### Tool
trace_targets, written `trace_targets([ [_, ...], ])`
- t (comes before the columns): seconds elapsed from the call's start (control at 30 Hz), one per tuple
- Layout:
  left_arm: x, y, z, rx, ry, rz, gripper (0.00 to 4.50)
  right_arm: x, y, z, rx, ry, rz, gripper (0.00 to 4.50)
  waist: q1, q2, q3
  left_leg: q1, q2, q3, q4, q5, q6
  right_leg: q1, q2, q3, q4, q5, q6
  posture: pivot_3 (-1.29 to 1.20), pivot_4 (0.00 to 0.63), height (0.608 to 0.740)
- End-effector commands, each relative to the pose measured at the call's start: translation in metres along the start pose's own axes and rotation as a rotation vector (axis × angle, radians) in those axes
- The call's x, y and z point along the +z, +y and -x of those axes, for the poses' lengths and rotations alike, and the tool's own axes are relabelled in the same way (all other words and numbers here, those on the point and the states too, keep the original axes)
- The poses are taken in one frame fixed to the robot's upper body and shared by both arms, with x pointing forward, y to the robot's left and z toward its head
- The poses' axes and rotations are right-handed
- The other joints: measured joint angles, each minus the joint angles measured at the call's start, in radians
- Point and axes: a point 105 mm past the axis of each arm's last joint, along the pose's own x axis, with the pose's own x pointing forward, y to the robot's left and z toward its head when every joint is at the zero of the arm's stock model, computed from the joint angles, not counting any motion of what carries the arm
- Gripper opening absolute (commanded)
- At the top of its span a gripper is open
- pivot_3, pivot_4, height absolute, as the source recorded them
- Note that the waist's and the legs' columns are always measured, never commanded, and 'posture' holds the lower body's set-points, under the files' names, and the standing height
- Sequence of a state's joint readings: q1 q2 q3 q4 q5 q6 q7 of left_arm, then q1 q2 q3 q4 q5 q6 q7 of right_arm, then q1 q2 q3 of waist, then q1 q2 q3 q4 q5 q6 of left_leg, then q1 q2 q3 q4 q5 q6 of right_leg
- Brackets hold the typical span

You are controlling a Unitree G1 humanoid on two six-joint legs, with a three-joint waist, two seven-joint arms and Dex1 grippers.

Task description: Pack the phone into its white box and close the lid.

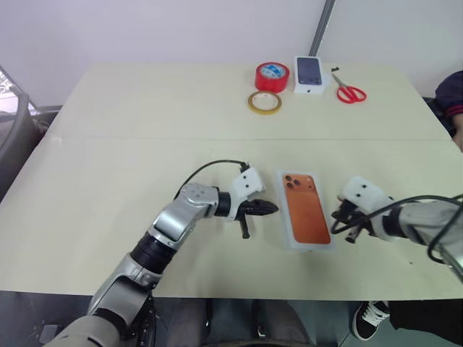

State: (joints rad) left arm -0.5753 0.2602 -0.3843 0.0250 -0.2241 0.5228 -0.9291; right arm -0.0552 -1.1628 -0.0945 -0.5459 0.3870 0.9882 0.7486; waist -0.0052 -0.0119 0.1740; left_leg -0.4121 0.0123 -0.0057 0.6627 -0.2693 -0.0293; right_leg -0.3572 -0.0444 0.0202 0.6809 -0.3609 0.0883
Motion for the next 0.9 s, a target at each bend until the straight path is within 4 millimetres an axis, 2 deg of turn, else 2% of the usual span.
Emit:
trace_targets([
  [0.03, 0.023, 0.011, 0.009, 0.041, -0.076, -0.022, 0.00, 0.018, 0.000, 0.024, 0.017, -0.096, 0.073, 0.03, -0.001, 0.000, 0.000, 0.000, 0.000, 0.000, 0.000, 0.000, 0.000, 0.000, 0.000, 0.000, 0.000, 0.000, 0.000, 0.00, 0.150, 0.736],
  [0.17, 0.040, 0.015, 0.002, 0.057, -0.123, -0.036, 0.00, 0.022, 0.019, 0.030, 0.106, -0.145, 0.092, 0.03, 0.002, 0.000, 0.000, 0.000, 0.000, 0.000, 0.000, 0.000, 0.000, 0.001, 0.000, 0.000, 0.000, 0.000, 0.000, 0.00, 0.150, 0.736],
  [0.23, 0.046, 0.014, -0.011, 0.043, -0.125, -0.053, 0.00, 0.022, 0.034, 0.027, 0.161, -0.155, 0.096, 0.03, 0.011, 0.000, 0.000, 0.000, 0.000, 0.000, 0.001, 0.000, 0.000, 0.001, 0.000, 0.000, 0.000, 0.000, 0.000, 0.00, 0.150, 0.736],
  [0.3, 0.043, 0.013, -0.024, 0.033, -0.091, -0.083, 0.00, 0.021, 0.042, 0.022, 0.178, -0.157, 0.089, 0.03, 0.018, -0.001, 0.000, 0.000, -0.001, 0.000, 0.002, 0.000, 0.000, 0.001, 0.000, 0.000, 0.000, 0.000, 0.000, 0.00, 0.150, 0.736],
  [0.37, 0.037, 0.014, -0.031, 0.030, -0.049, -0.103, 0.00, 0.020, 0.045, 0.018, 0.178, -0.152, 0.081, 0.03, 0.018, -0.001, 0.000, 0.000, -0.001, 0.000, 0.002, 0.000, 0.000, 0.001, 0.000, 0.000, 0.000, 0.000, 0.001, 0.00, 0.150, 0.736],
  [0.47, 0.014, 0.012, -0.043, 0.010, 0.069, -0.143, 0.00, 0.007, 0.050, 0.006, 0.176, -0.099, 0.049, 0.03, 0.017, -0.001, 0.000, 0.000, -0.001, 0.000, 0.002, 0.000, 0.001, 0.001, 0.000, 0.000, 0.000, 0.000, 0.001, 0.00, 0.150, 0.736],
  [0.53, 0.001, 0.012, -0.043, 0.001, 0.127, -0.163, 0.00, 0.003, 0.053, 0.002, 0.174, -0.084, 0.040, 0.03, 0.018, -0.001, 0.000, 0.001, -0.001, 0.000, 0.002, 0.000, 0.001, 0.001, 0.001, 0.000, 0.000, 0.000, 0.001, 0.00, 0.150, 0.736],
  [0.6, -0.005, 0.013, -0.041, 0.002, 0.138, -0.162, 0.00, 0.004, 0.054, 0.001, 0.172, -0.087, 0.040, 0.03, 0.017, -0.002, -0.002, 0.001, -0.001, 0.000, 0.002, 0.000, 0.001, 0.002, 0.001, 0.000, 0.000, 0.000, 0.001, 0.00, 0.150, 0.736],
  [0.7, 0.000, 0.020, -0.034, 0.037, 0.098, -0.140, 0.00, 0.008, 0.051, 0.003, 0.152, -0.106, 0.050, 0.03, 0.017, -0.003, -0.002, 0.002, 0.000, 0.000, 0.002, 0.000, 0.001, 0.003, 0.001, 0.000, 0.000, 0.000, 0.001, 0.00, 0.150, 0.736],
  [0.77, 0.012, 0.030, -0.020, 0.089, 0.024, -0.097, 0.00, 0.017, 0.043, 0.007, 0.106, -0.158, 0.053, 0.03, 0.014, -0.003, -0.002, 0.002, 0.000, 0.000, 0.002, 0.000, 0.001, 0.003, 0.001, 0.000, 0.000, 0.000, 0.001, 0.00, 0.150, 0.736],
  [0.83, 0.026, 0.049, 0.015, 0.191, -0.068, -0.074, 0.00, 0.030, 0.022, 0.017, 0.006, -0.266, 0.027, 0.03, 0.007, -0.003, -0.002, 0.002, 0.000, 0.000, 0.001, 0.000, 0.001, 0.002, 0.001, 0.000, 0.001, 0.000, 0.001, 0.00, 0.150, 0.736],
  [0.9, 0.033, 0.064, 0.049, 0.283, -0.123, -0.061, 0.00, 0.034, 0.006, 0.025, -0.066, -0.322, 0.003, 0.03, -0.001, -0.002, -0.001, 0.002, 0.001, 0.000, 0.001, 0.000, 0.000, 0.001, 0.001, 0.001, 0.002, 0.000, 0.000, 0.00, 0.150, 0.736],
])
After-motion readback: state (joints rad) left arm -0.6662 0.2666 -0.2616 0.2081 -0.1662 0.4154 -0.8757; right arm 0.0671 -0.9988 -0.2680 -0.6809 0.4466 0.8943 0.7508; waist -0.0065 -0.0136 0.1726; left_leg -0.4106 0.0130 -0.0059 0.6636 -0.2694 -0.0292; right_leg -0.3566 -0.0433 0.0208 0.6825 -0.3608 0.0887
